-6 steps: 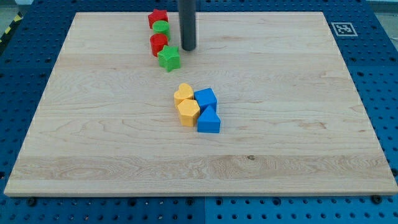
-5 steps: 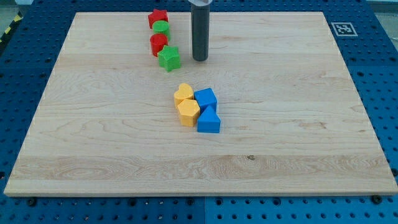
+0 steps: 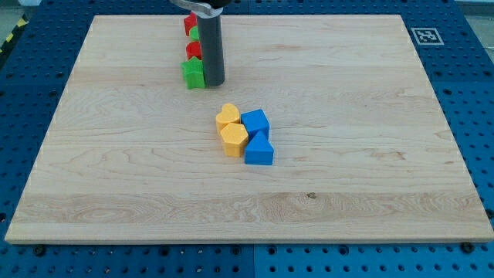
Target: Push the green star below the red circle
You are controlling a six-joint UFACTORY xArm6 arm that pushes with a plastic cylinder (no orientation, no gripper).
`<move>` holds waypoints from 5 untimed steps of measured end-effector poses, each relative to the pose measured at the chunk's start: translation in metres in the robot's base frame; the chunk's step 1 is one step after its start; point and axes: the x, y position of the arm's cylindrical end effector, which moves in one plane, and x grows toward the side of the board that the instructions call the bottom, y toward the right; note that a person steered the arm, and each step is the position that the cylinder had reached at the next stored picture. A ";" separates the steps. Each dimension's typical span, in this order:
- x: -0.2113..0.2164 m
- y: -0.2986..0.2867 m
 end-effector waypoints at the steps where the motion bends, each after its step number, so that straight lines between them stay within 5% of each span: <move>1: 0.019 0.000; 5: 0.019 0.000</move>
